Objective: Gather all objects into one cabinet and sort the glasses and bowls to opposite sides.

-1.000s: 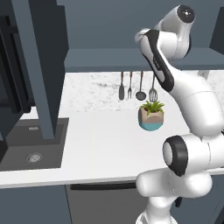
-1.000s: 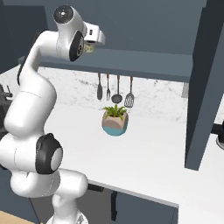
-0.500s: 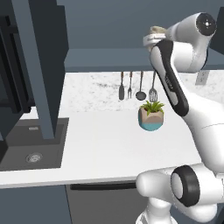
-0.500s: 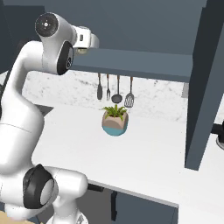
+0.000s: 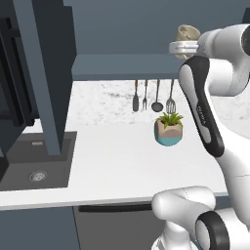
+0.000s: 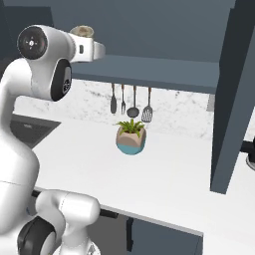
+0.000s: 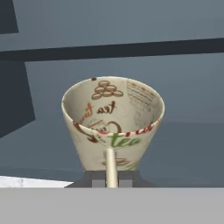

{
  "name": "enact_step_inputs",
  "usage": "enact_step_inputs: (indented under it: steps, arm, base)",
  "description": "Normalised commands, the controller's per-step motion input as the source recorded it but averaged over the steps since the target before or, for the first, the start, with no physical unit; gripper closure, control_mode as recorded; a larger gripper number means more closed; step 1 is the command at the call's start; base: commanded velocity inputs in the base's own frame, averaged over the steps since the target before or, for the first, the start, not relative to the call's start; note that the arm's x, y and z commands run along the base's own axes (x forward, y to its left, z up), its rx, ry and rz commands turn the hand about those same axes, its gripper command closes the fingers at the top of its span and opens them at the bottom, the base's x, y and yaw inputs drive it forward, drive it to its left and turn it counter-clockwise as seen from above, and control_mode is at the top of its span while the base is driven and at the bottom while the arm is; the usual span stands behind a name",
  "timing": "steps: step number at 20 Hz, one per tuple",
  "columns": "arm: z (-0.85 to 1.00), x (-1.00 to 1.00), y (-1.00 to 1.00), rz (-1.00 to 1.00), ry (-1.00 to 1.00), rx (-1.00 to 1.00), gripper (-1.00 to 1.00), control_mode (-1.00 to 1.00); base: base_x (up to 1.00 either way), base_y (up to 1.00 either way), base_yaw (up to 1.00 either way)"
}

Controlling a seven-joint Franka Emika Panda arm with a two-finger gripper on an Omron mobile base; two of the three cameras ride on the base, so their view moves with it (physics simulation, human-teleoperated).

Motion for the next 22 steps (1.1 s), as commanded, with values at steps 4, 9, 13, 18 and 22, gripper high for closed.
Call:
enact_step_inputs:
  steps: [4, 9, 13, 18, 22]
  arm:
    - [0.01, -0.11, 0.00, 0.00, -0.02, 0.00, 1.00, -1.00]
    - [0.00, 0.00, 0.00, 0.00, 0.00, 0.00, 1.00, -1.00]
    - [0.00, 0.00, 0.00, 0.00, 0.00, 0.00, 1.00, -1.00]
    - [0.00, 0.00, 0.00, 0.00, 0.00, 0.00, 1.00, 1.00]
    - [0.00, 0.00, 0.00, 0.00, 0.00, 0.00, 1.00, 1.00]
  base:
    - [0.00, 0.00, 0.00]
    - [0.00, 0.00, 0.00]
    - [0.00, 0.00, 0.00]
    - [-0.08, 0.00, 0.00]
    - [-0.62, 0.00, 0.00]
